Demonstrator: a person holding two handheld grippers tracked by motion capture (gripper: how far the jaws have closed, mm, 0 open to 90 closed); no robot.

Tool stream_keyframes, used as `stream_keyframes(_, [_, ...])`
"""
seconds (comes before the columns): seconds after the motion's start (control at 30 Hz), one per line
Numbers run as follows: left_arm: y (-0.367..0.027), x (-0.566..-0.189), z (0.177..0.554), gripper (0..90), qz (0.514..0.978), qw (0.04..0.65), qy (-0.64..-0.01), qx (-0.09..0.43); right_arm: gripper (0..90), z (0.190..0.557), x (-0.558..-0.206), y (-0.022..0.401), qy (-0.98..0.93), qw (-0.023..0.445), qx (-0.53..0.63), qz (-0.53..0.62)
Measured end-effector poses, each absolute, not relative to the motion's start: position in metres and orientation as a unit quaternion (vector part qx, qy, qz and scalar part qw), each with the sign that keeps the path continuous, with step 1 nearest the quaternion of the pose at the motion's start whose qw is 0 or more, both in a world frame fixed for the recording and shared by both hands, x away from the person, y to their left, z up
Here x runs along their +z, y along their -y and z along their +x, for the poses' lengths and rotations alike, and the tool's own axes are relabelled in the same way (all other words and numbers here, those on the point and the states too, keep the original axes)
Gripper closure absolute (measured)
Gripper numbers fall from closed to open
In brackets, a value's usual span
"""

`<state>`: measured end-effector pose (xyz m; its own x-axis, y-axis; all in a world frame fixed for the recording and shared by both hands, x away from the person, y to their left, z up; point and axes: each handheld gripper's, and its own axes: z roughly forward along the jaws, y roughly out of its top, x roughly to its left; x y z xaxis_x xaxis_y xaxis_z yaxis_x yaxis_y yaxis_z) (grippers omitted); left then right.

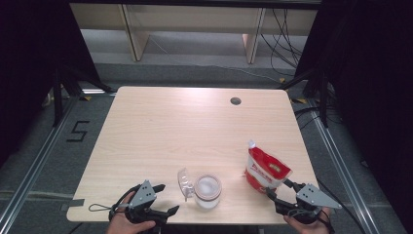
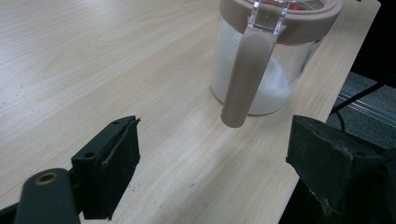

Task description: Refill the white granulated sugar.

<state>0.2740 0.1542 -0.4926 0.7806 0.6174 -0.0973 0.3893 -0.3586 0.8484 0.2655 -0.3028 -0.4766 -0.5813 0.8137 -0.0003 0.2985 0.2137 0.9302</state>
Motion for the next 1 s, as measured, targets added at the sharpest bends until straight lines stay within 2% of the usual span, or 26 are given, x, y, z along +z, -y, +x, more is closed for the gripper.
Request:
stream_keyframes(0.33, [-0.154, -0.486, 0.274, 17.3, 0.811, 0.478, -0.316, 0.119, 34.9, 0.256, -0.479, 0.304, -0.743, 0.252, 0.483, 0.390])
stream_keyframes(0.47, [-0.153, -0.483, 0.273, 22.7, 0.812, 0.480, -0.312, 0.116, 34.6, 0.255, -0.480, 0.303, -0.749, 0.255, 0.475, 0.386])
stream_keyframes(0.67, [-0.150, -0.481, 0.270, 39.0, 0.821, 0.475, -0.296, 0.117, 35.1, 0.251, -0.481, 0.307, -0.749, 0.259, 0.469, 0.390])
stream_keyframes(1.0, [-0.151, -0.476, 0.265, 72.6, 0.820, 0.480, -0.276, 0.144, 35.6, 0.249, -0.481, 0.304, -0.754, 0.261, 0.462, 0.386])
